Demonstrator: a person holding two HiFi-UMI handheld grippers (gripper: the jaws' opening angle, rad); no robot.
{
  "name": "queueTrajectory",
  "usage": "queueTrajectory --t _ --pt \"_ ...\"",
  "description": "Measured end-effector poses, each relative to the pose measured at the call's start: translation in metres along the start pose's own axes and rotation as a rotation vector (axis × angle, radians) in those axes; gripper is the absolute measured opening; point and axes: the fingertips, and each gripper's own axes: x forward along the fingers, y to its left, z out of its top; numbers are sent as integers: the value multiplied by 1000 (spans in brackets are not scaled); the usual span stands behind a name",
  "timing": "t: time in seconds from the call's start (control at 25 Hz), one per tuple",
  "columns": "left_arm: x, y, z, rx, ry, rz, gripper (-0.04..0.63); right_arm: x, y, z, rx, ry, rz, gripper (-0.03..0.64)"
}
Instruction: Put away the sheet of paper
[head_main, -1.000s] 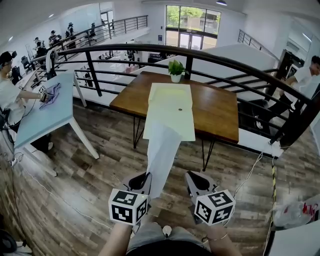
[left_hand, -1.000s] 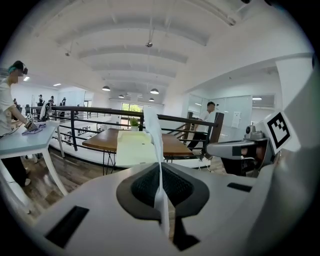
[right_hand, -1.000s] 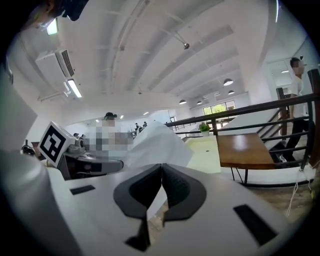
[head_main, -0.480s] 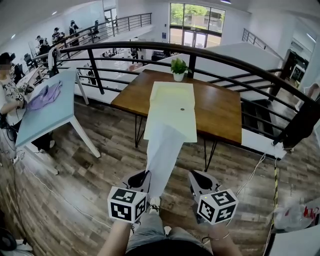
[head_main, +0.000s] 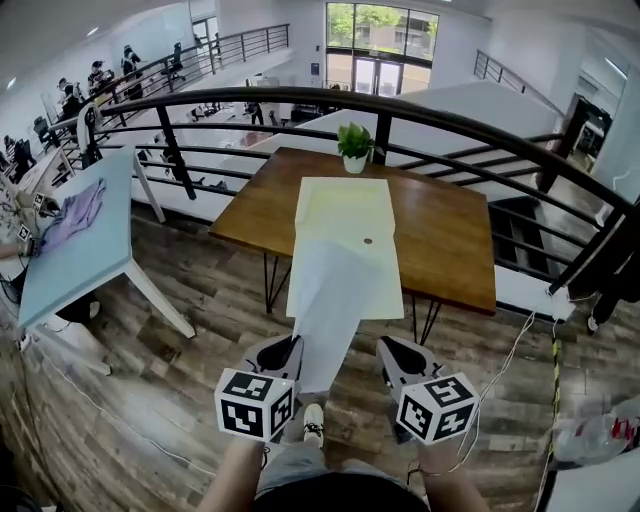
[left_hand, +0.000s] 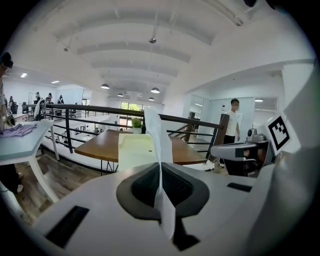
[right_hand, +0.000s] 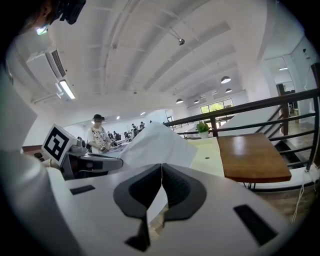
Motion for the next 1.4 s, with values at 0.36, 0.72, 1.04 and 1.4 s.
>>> queueTrajectory --t 0.36,0.72,1.04,1.4 --pt "71 71 58 38 -11 -58 21 97 -19 40 14 -16 -38 28" --pt "120 110 78 49 19 -122 21 148 -43 55 55 -9 -118 28" --pt "141 127 82 39 32 -131 21 161 -62 47 82 28 -158 28" --pt "175 139 105 54 30 -108 21 186 -94 59 93 47 -142 28"
